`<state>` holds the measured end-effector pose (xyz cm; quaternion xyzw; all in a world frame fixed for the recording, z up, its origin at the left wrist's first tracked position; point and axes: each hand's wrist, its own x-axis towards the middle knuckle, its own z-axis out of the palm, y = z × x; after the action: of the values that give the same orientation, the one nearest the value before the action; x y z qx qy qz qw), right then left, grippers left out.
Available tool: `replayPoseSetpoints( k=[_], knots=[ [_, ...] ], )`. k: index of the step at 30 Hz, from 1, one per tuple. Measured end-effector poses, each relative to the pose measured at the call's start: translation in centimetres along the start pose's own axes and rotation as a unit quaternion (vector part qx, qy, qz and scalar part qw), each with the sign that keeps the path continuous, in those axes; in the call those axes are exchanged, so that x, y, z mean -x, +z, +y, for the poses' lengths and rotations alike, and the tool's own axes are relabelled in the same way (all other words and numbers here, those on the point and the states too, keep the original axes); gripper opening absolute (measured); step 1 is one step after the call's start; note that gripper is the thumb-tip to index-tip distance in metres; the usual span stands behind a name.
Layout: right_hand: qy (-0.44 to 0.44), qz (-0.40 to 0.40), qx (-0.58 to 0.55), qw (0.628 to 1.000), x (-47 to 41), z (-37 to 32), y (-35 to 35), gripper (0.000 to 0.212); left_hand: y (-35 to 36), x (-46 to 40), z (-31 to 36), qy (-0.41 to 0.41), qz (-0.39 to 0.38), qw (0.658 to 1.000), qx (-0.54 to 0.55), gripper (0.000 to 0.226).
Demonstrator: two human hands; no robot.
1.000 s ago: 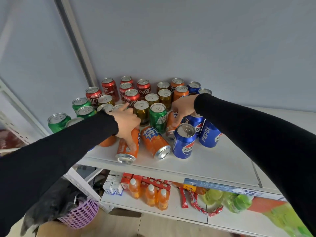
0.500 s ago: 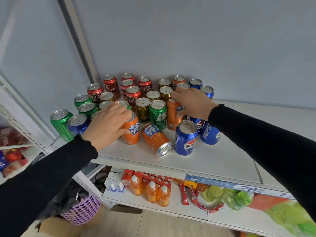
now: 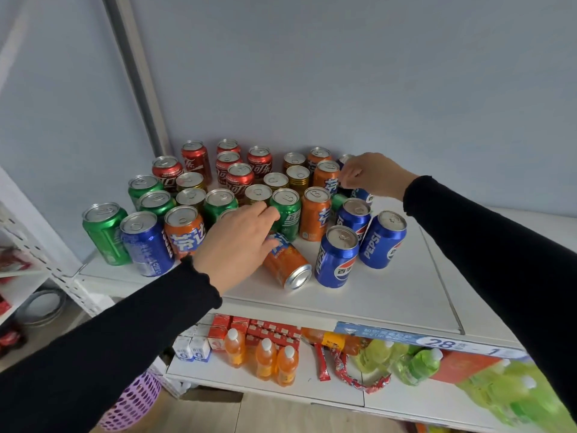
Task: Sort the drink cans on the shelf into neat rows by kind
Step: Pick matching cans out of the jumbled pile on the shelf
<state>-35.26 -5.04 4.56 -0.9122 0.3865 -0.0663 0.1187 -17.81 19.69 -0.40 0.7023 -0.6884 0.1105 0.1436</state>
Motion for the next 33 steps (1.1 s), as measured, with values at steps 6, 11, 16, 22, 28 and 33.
replayPoseSetpoints(
  k=[6,11,16,22,28,33],
  knots=[
    [-0.024,-0.111,0.055,0.992,-2.6,1.7,0.4,0.03,2.0,-0.5,1.7,-0.096,-0.085,0.991,-0.039,0.055],
    [-0.101,-0.243,0.075,0.962,-5.6,3.9,1.8,0.055,4.2,-1.4,2.7,-0.187,-0.16,0.969,-0.028,0.07],
    [-0.125,-0.353,0.1,0.922,-7.7,4.4,1.8,0.069,5.0,-2.6,2.8,-0.269,-0.243,0.931,0.04,0.104],
    [-0.208,-0.351,0.218,0.886,-7.6,4.3,2.3,0.077,4.6,-3.3,2.7,-0.328,-0.24,0.892,0.198,0.109],
    [-0.293,-0.325,0.188,0.879,-7.0,5.1,1.2,0.063,3.6,-3.9,4.5,-0.345,-0.194,0.895,0.206,0.063],
    [-0.342,-0.154,0.144,0.916,-5.9,8.6,0.9,0.054,3.6,-2.5,6.1,-0.338,-0.09,0.926,0.142,0.073]
  ],
)
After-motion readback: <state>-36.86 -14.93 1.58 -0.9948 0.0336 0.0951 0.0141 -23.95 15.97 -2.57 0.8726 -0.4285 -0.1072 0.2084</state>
